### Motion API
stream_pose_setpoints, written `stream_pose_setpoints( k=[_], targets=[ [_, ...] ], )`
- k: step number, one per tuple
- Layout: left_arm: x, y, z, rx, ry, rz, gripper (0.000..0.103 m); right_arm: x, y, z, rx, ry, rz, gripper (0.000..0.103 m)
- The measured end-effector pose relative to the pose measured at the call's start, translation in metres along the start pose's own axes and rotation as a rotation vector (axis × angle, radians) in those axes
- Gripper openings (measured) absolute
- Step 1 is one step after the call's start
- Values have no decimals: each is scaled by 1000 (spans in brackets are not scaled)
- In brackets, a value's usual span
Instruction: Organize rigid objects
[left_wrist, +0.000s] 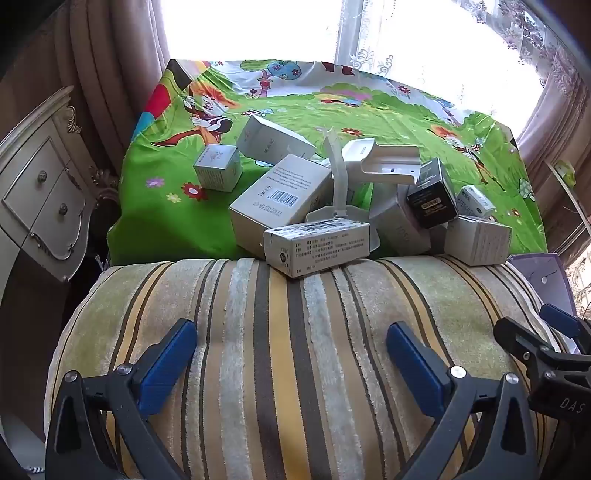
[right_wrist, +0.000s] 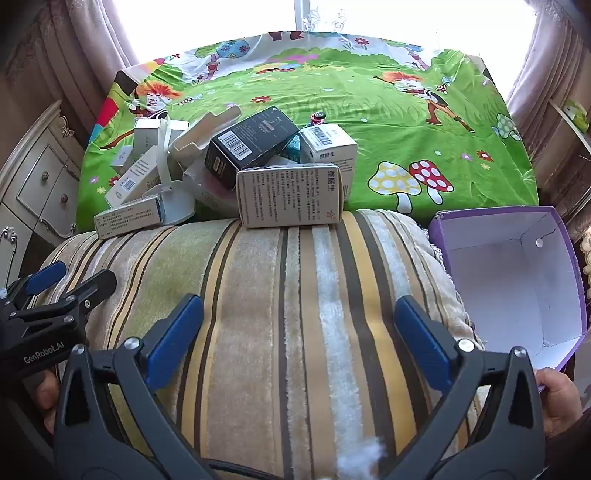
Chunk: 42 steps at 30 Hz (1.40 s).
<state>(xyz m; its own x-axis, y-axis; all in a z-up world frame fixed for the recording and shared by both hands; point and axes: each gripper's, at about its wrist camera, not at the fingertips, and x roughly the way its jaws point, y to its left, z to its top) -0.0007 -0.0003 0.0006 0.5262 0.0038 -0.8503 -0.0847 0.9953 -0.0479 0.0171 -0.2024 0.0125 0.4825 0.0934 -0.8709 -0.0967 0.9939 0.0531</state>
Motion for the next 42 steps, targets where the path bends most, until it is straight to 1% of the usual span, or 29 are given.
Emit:
stream_pose_setpoints(
  k=[6,15,18,23,27,32,42],
  targets=[
    [0,3,-2,-10,10,-11,103,0,1,0,-1,0,3,103],
    [1,0,0,-10,29,3,103,0,0,1,1,0,4,103],
    [3,2,0,-9,33,-4,103,-1,0,-1,2,-3,5,103],
    [0,5,-3,-21,12,-21,103,-2,-1,-1,-1,-9,8,103],
    [-3,9,-4,-47,-13,-50,103,-2,-2,-2,5,-21,17,103],
    [-1,4,-3,-24,-9,-23,103,-2,-3,-4,5,-31,16,103],
    [-1,6,-2,-28,-9,-26,103,0,-1,-2,2,-27,12,103]
  ],
)
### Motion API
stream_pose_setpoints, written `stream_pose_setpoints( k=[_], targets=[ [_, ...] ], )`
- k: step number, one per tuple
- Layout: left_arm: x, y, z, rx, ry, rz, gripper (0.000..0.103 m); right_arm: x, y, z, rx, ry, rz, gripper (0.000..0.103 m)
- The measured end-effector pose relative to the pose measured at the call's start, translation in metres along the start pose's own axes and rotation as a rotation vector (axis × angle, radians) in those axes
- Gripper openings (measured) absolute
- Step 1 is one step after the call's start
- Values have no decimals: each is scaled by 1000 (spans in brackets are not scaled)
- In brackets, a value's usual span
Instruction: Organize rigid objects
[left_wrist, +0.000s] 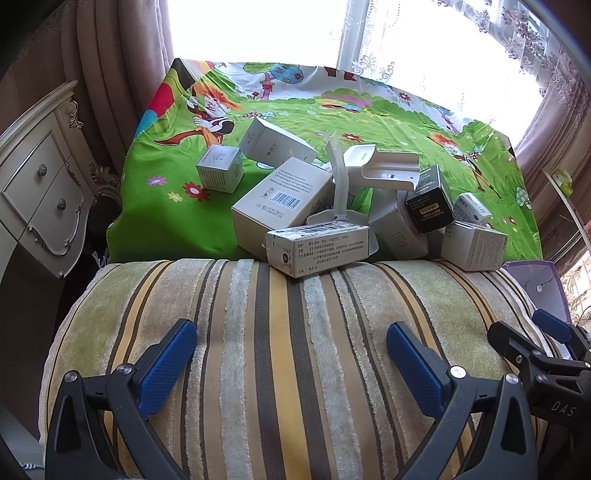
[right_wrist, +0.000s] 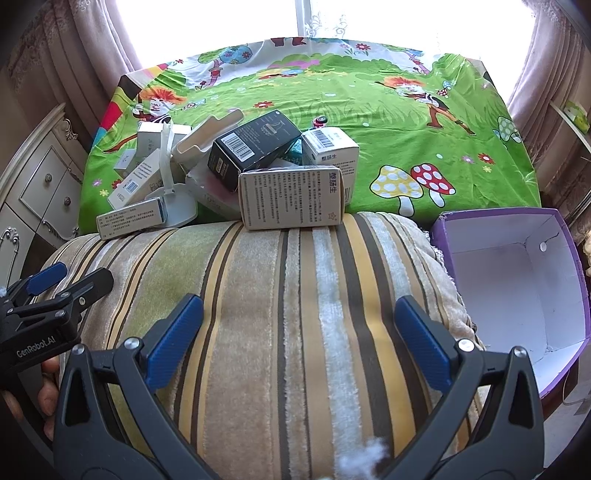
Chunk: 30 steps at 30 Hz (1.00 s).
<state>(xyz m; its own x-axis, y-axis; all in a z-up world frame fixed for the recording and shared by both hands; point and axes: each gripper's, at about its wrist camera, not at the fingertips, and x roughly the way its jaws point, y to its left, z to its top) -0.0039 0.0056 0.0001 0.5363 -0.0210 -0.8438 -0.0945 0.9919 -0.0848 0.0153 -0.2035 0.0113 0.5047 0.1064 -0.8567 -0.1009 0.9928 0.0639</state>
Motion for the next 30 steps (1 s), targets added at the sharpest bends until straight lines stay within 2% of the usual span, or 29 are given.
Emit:
stream_pose_setpoints(
  k=[14,30],
  targets=[
    [0,-1,1,2,2,4,103,1,-1,0,-4,7,5,103],
    [0,-1,1,4,3,5,103,-1,-10,6,-11,53,108,103]
  ],
)
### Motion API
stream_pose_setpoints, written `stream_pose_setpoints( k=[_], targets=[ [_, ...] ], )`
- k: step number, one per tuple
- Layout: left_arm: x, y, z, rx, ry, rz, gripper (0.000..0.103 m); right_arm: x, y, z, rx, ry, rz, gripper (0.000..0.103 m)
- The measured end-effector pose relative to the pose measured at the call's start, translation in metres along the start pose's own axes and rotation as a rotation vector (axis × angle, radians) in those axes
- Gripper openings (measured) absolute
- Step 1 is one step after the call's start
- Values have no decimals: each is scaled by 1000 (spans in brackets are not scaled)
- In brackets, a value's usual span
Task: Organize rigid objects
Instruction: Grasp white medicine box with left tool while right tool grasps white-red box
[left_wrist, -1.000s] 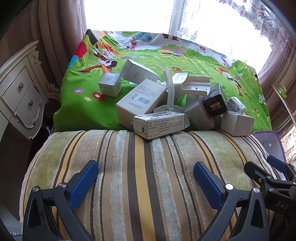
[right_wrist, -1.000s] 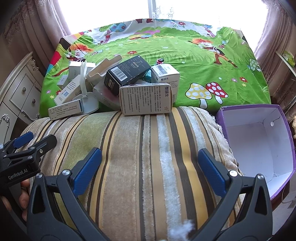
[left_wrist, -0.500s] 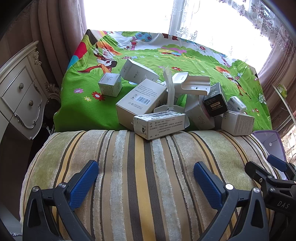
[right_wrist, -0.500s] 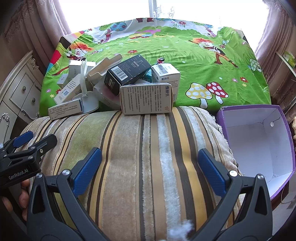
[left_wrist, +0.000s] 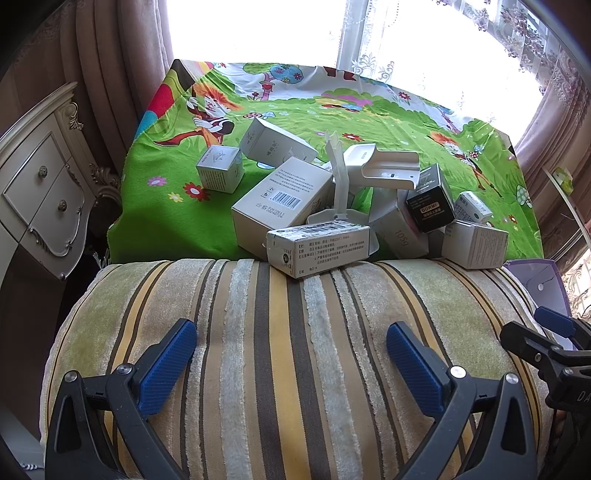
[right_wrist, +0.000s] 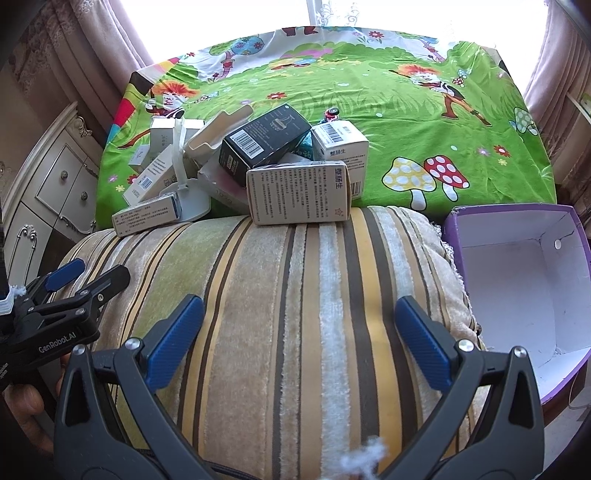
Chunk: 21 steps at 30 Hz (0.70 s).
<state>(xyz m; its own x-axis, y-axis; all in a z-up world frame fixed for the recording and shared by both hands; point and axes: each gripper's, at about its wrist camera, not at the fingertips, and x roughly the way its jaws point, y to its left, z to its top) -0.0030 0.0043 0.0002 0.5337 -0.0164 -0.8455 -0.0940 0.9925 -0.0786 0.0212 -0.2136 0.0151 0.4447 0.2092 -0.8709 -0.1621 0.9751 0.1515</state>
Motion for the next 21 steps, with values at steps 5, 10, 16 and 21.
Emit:
stream_pose_setpoints(
  k=[5,10,16,21],
  targets=[
    [0,0,0,0,0,0,103,1,-3,4,-38,19,32,103],
    [0,0,0,0,0,0,103,2,-7,7,-22,15,52,103],
    [0,0,0,0,1,2,103,5,0,13,-96,42,69,103],
    [1,1,6,-22,6,4,103,6,9,22,-178,27,71,103]
  ],
)
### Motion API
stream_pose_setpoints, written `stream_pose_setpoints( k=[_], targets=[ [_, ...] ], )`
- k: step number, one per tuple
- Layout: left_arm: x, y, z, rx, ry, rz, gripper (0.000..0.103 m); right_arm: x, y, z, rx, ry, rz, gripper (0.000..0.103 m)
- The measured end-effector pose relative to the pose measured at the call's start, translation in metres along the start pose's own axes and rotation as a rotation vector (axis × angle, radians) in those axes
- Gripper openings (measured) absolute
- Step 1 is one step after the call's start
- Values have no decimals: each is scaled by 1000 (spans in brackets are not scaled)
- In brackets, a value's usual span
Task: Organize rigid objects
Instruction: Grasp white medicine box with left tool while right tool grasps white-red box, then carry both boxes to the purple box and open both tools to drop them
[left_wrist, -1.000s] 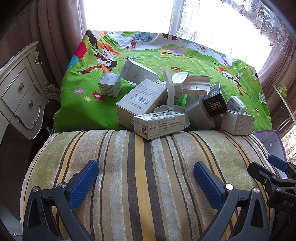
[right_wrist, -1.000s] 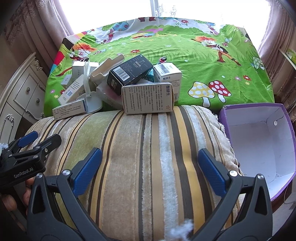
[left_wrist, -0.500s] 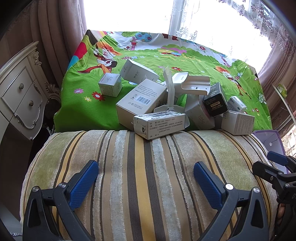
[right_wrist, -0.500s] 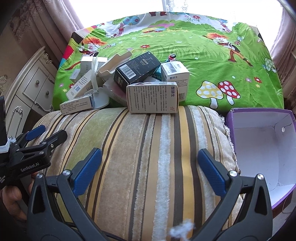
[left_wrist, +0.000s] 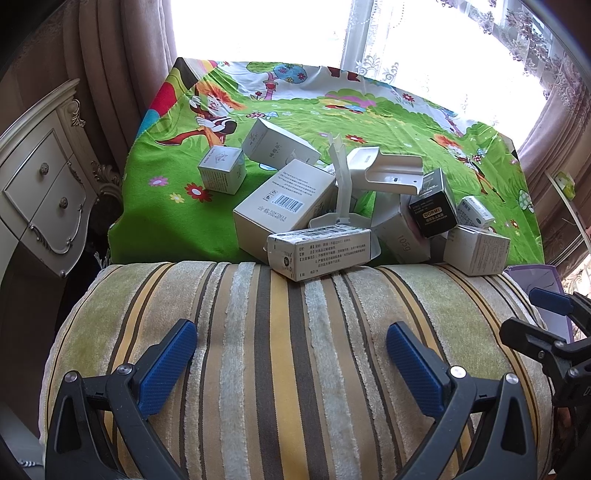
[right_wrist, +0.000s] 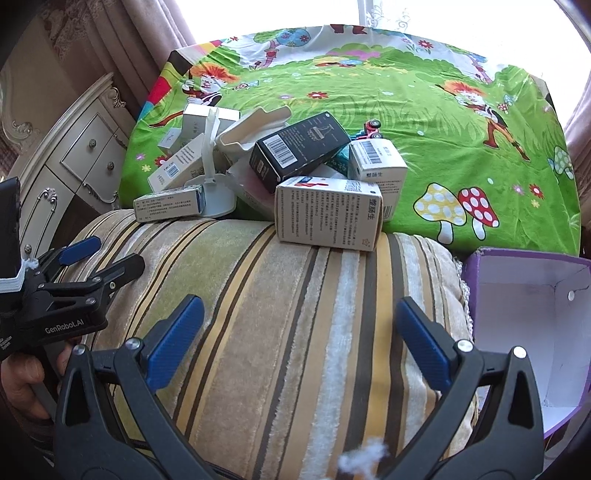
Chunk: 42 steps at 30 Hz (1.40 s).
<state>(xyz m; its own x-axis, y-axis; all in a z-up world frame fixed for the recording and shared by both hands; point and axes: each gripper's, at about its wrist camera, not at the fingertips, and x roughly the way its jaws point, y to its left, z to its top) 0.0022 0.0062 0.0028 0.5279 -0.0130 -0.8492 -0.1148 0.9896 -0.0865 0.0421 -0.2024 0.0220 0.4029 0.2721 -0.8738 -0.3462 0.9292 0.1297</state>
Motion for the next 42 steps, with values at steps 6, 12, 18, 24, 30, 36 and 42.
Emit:
stream_pose_setpoints(
  k=[6,12,18,24,30,36,42],
  targets=[
    [9,1,19,-70,22,-6,103,7,-6,13,-6,5,-3,103],
    [27,-11,38,-142,75,49,103,17,-16,30,16,5,-9,103],
    [47,-29,51,-164,126,146,103,29,-18,42,11,18,-13,103],
    [66,-35,61,-172,163,198,103,39,-22,50,21,30,-17,103],
    [75,-39,63,-164,174,200,87,45,-20,56,17,31,-16,103],
    [75,-37,63,-169,173,179,81,53,-20,58,24,53,1,88],
    [61,-28,59,-194,140,54,81,53,-22,55,35,52,31,74]
  ],
)
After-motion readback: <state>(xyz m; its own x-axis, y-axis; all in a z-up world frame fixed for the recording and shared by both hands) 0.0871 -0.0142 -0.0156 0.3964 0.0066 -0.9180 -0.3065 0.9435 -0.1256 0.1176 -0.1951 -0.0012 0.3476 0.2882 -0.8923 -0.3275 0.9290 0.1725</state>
